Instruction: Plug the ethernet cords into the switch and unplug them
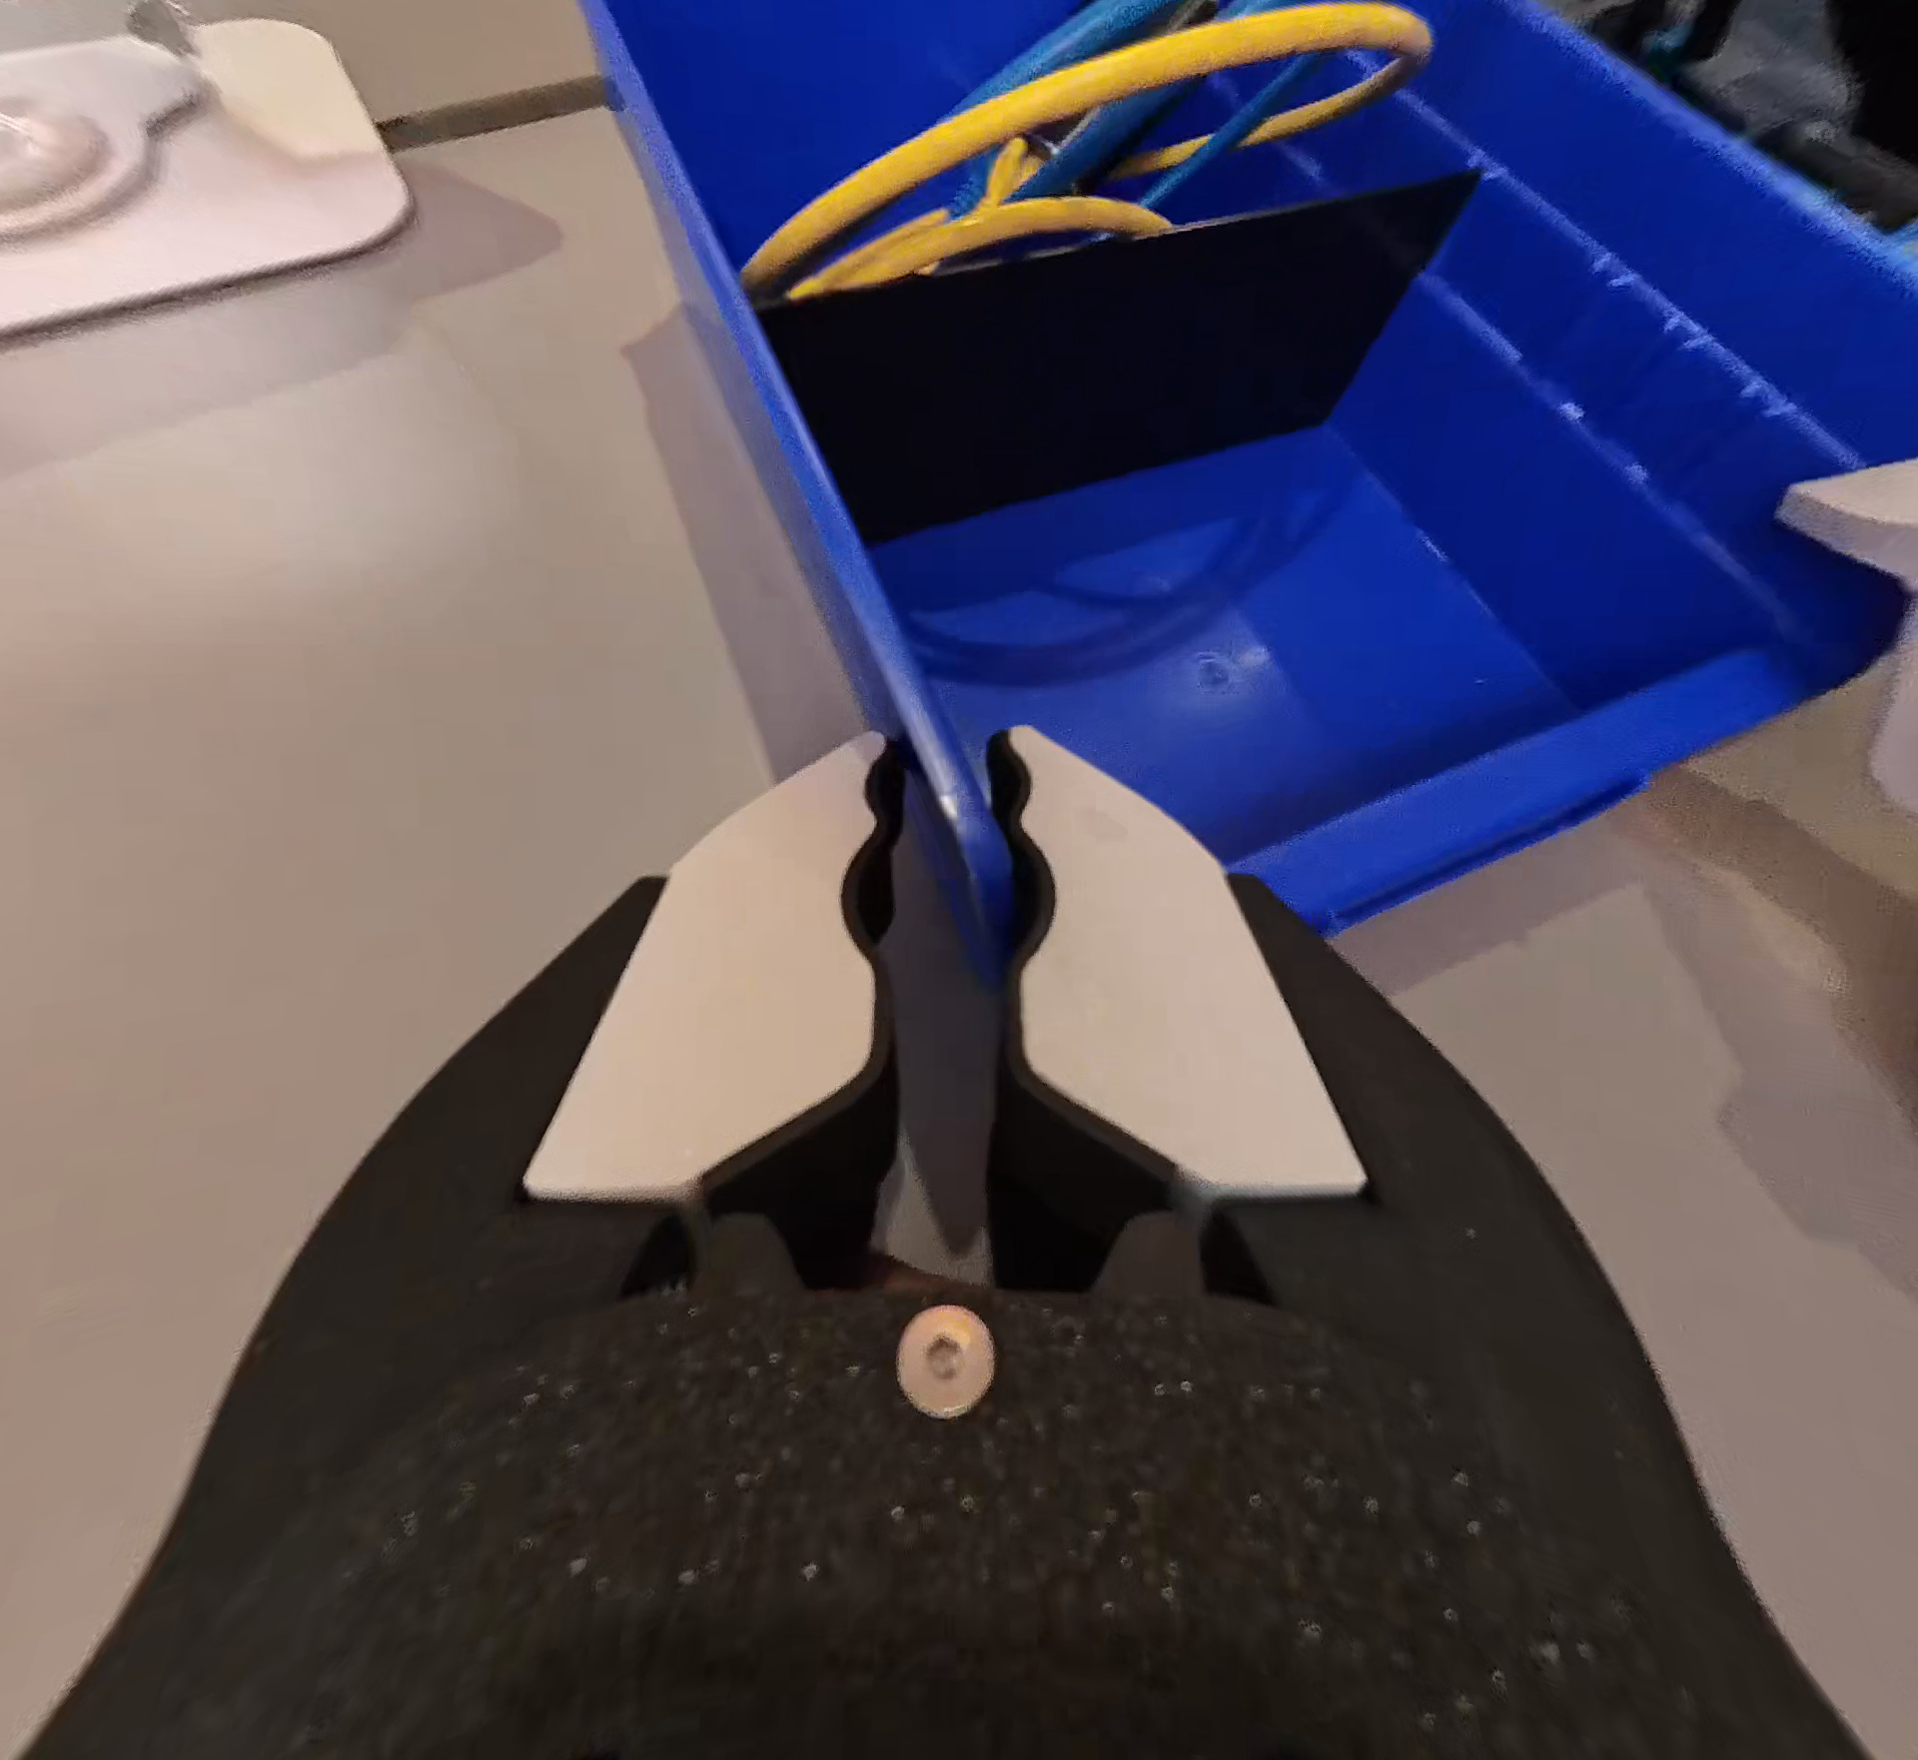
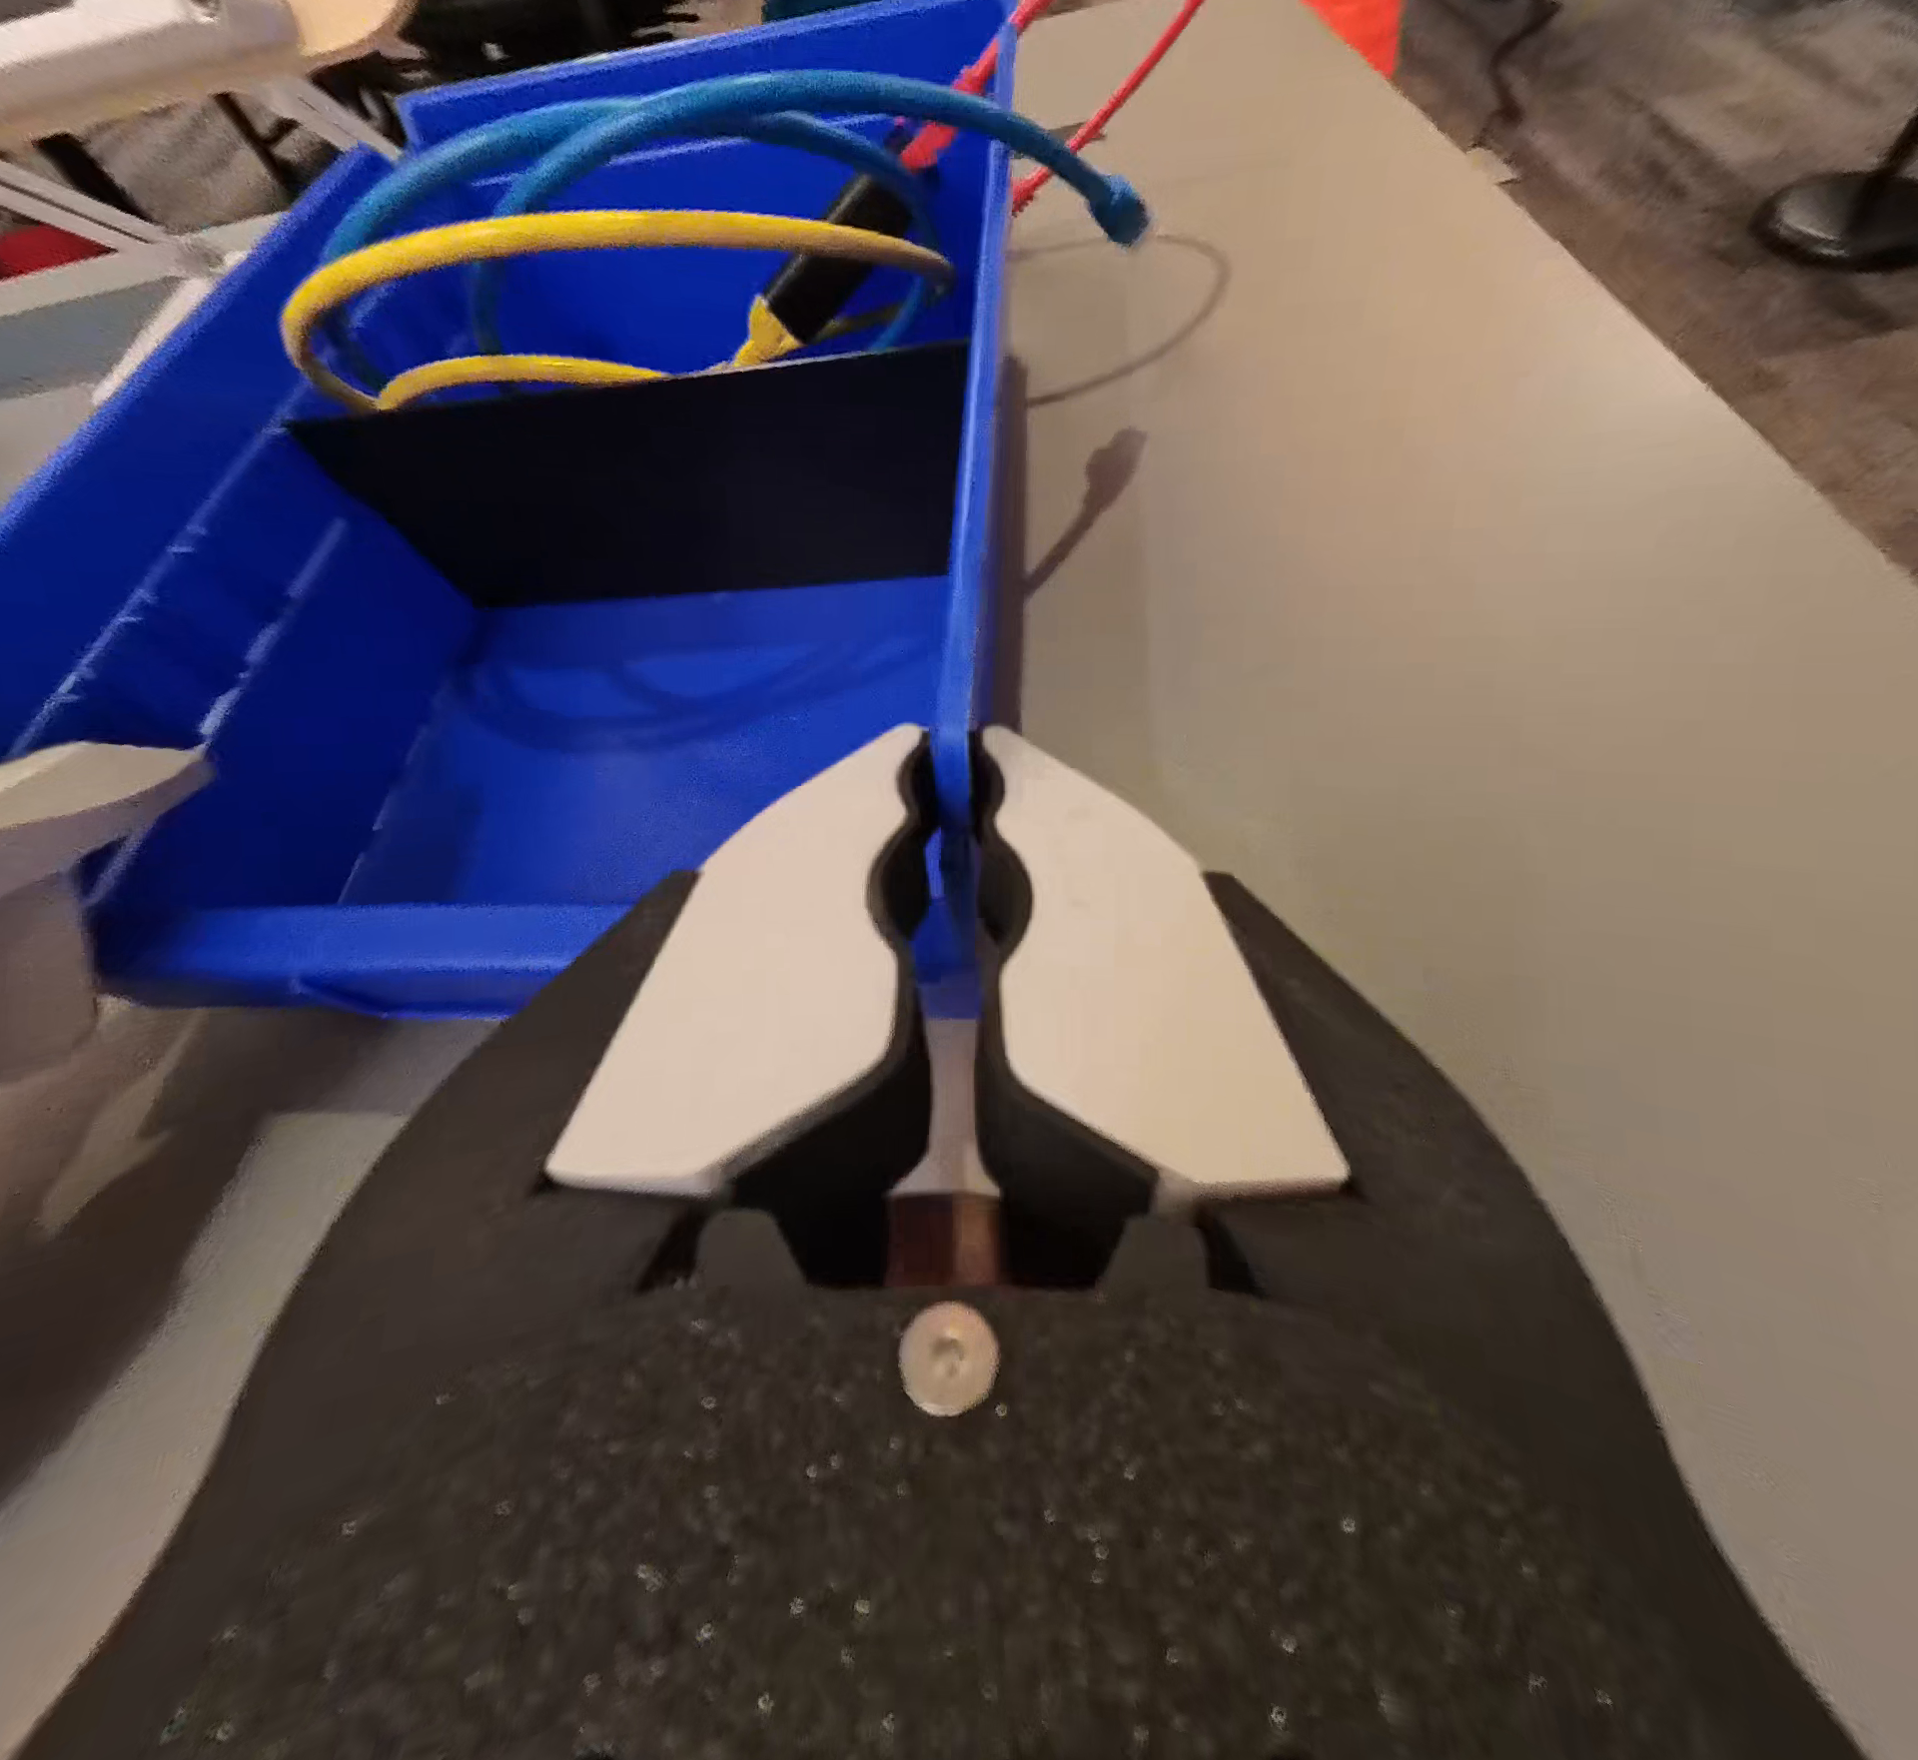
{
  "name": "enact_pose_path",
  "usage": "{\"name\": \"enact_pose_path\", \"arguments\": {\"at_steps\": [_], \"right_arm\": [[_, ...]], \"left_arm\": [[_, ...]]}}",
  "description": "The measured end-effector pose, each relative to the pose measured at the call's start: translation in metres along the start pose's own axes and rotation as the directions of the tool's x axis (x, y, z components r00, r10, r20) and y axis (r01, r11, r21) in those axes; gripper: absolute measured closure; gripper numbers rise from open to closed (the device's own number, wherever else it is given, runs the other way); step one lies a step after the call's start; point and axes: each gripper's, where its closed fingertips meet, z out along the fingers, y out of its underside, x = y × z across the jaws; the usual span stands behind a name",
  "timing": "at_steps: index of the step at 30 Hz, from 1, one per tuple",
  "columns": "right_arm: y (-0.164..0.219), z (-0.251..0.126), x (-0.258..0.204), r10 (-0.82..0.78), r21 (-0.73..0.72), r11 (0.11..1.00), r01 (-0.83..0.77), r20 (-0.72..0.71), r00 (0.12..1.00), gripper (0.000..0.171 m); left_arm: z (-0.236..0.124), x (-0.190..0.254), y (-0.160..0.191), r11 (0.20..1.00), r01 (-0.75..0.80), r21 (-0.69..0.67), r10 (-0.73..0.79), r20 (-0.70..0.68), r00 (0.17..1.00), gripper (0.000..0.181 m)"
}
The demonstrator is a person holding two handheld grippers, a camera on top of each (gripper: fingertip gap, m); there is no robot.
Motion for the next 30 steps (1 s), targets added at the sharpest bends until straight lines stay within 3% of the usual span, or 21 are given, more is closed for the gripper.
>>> {"name": "enact_pose_path", "arguments": {"at_steps": [3, 6, 10, 14, 19, 21, 24, 27, 30], "right_arm": [[-0.004, -0.002, -0.011, -0.095, 0.041, 0.994, 0.098, -0.079, 0.992, 0.167], [-0.013, -0.01, -0.046, -0.118, 0.108, 0.986, 0.124, -0.056, 0.991, 0.167], [-0.019, -0.006, -0.113, -0.137, 0.141, 0.981, 0.132, 0.027, 0.99, 0.167], [-0.002, 0.009, -0.18, -0.231, 0.113, 0.969, 0.222, 0.084, 0.969, 0.166], [0.015, 0.02, -0.229, -0.255, 0.1, 0.965, 0.242, 0.153, 0.955, 0.166], [0.027, 0.023, -0.235, -0.259, 0.06, 0.966, 0.252, 0.184, 0.948, 0.166], [0.035, 0.017, -0.237, -0.261, 0.042, 0.965, 0.26, 0.279, 0.924, 0.165], [0.046, -0.003, -0.239, -0.282, 0.009, 0.951, 0.308, 0.431, 0.857, 0.147], [0.058, -0.009, -0.225, -0.352, 0.003, 0.919, 0.393, 0.45, 0.821, 0.141]], "left_arm": [[-0.016, -0.011, -0.009, 0.997, -0.016, 0.075, 0.01, 0.086, 0.996, 0.172], [-0.048, -0.037, -0.019, 0.986, -0.01, 0.167, -0.016, 0.157, 0.987, 0.176], [-0.09, -0.09, -0.009, 0.982, 0.044, 0.184, -0.083, 0.209, 0.974, 0.177], [-0.13, -0.147, 0.009, 0.983, -0.014, 0.185, -0.052, 0.346, 0.937, 0.177], [-0.147, -0.189, 0.036, 0.989, -0.039, 0.14, -0.02, 0.399, 0.917, 0.175], [-0.145, -0.194, 0.055, 0.996, -0.027, 0.086, -0.008, 0.379, 0.925, 0.173], [-0.156, -0.184, 0.06, 0.994, -0.022, 0.109, -0.007, 0.262, 0.965, 0.166], [-0.198, -0.177, 0.035, 0.968, 0.066, 0.244, -0.095, 0.109, 0.989, 0.143], [-0.255, -0.24, 0.027, 0.885, 0.258, 0.388, -0.327, 0.123, 0.937, 0.138]]}}
